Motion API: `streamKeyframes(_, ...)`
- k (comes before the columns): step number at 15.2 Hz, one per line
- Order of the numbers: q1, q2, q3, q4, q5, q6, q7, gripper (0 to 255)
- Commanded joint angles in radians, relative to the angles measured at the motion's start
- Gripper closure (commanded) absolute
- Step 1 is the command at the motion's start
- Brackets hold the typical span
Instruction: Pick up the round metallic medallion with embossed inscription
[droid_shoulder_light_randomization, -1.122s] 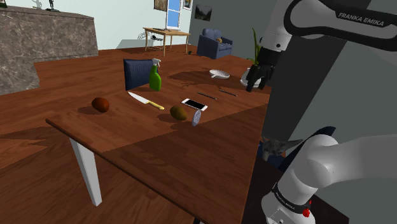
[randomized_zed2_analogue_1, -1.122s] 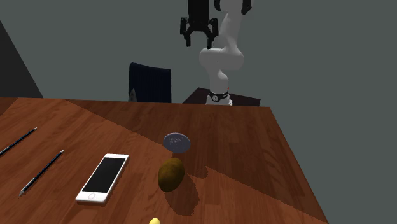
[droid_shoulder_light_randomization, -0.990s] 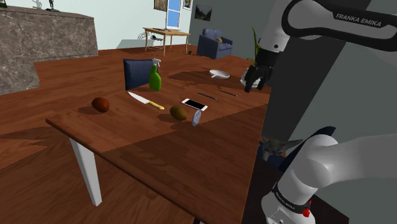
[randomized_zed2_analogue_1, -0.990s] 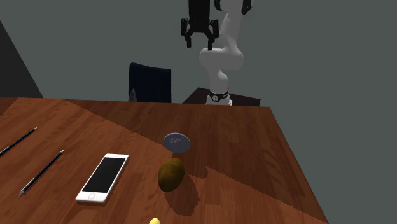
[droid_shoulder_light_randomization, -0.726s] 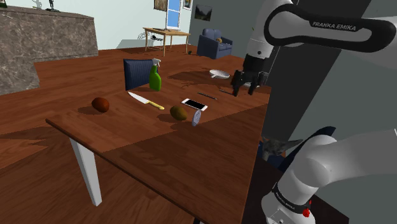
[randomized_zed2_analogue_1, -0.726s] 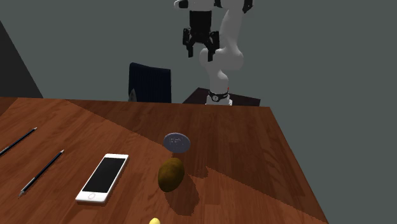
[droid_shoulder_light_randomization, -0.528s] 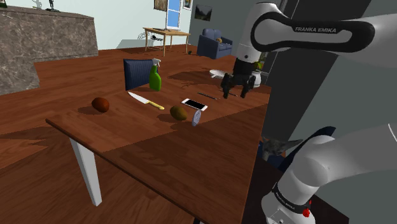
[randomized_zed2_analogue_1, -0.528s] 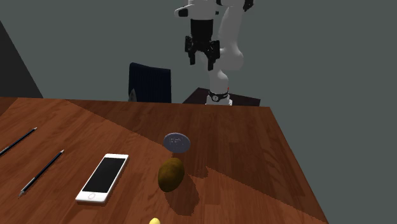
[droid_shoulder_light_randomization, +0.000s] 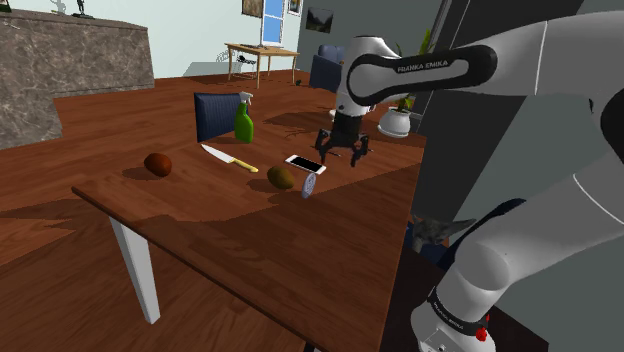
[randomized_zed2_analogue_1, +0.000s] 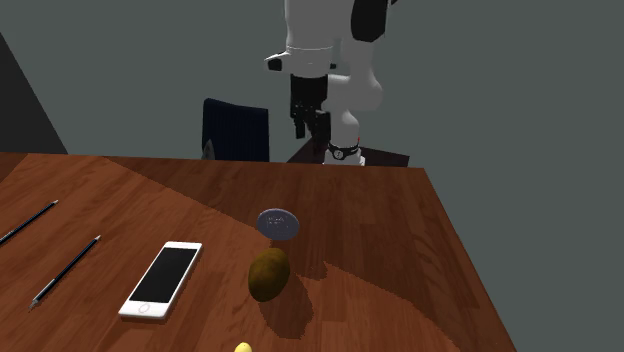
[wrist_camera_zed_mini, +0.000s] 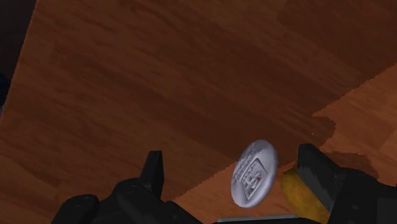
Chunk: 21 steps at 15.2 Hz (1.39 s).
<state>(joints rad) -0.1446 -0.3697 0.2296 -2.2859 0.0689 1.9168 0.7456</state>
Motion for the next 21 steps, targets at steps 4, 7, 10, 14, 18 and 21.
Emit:
streamKeyframes(4, -0.044, 0.198, 0.049, 0.085, -0.04, 0.095, 0.241, 0)
streamKeyframes(7, -0.062, 0.316, 0.058, 0.146, -0.076, 0.138, 0.377, 0)
streamKeyframes(10, -0.071, 0.432, 0.052, 0.215, -0.113, 0.171, 0.507, 0)
streamKeyframes(14, -0.07, 0.485, 0.044, 0.227, -0.13, 0.205, 0.555, 0)
streamKeyframes(18, -0.068, 0.512, 0.043, 0.203, -0.141, 0.255, 0.563, 0)
streamKeyframes(21, -0.067, 0.523, 0.042, 0.195, -0.145, 0.274, 0.566, 0)
